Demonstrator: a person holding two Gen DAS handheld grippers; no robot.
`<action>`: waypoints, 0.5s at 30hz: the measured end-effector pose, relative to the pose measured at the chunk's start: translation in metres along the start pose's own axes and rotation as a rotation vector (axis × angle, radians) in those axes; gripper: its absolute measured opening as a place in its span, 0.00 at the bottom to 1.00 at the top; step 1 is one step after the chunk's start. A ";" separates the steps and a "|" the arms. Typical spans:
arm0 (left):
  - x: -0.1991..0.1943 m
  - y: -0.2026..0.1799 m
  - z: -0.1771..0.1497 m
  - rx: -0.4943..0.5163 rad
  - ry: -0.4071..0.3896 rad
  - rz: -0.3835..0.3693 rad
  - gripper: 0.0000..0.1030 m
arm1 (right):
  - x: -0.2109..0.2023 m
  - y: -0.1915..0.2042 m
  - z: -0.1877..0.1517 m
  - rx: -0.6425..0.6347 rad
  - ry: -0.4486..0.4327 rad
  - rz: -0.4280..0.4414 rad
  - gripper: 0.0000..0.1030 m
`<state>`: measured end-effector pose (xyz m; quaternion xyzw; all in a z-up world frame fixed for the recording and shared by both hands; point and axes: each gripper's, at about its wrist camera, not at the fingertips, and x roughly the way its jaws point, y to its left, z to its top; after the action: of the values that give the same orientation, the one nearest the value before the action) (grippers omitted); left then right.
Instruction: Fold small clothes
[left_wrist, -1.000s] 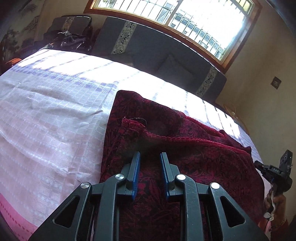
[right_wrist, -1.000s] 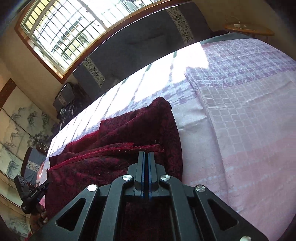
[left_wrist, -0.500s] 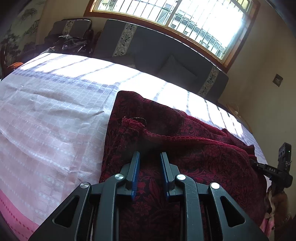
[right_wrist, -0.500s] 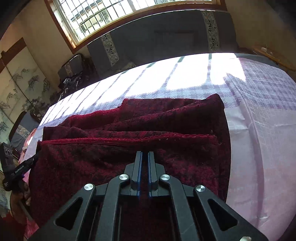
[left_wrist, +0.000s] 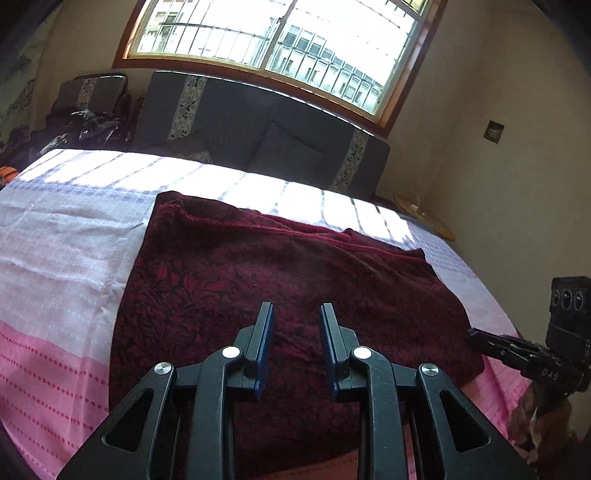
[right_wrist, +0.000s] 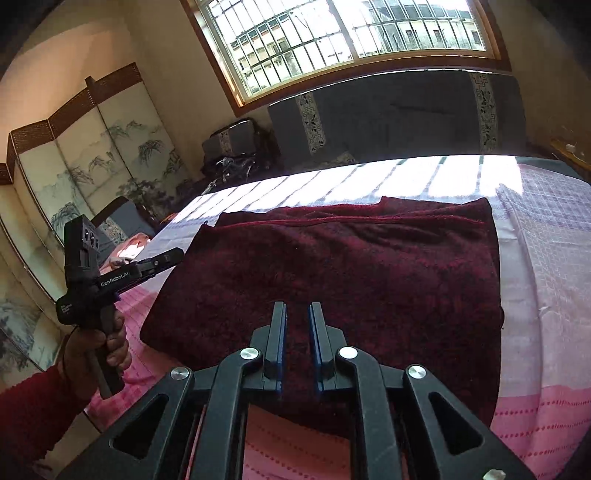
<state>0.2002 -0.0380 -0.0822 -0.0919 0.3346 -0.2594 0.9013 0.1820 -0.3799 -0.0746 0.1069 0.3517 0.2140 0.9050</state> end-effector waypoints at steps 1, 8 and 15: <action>0.001 -0.018 -0.014 0.025 0.027 -0.031 0.24 | 0.008 0.008 -0.008 0.001 0.022 0.006 0.12; 0.035 -0.034 -0.061 -0.060 0.187 -0.052 0.19 | 0.065 0.032 -0.045 -0.012 0.185 -0.081 0.09; 0.030 -0.020 -0.055 -0.131 0.190 -0.080 0.12 | 0.056 0.012 -0.040 0.086 0.165 -0.019 0.06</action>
<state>0.1756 -0.0706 -0.1332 -0.1390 0.4308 -0.2803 0.8465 0.1875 -0.3419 -0.1329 0.1245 0.4349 0.1980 0.8696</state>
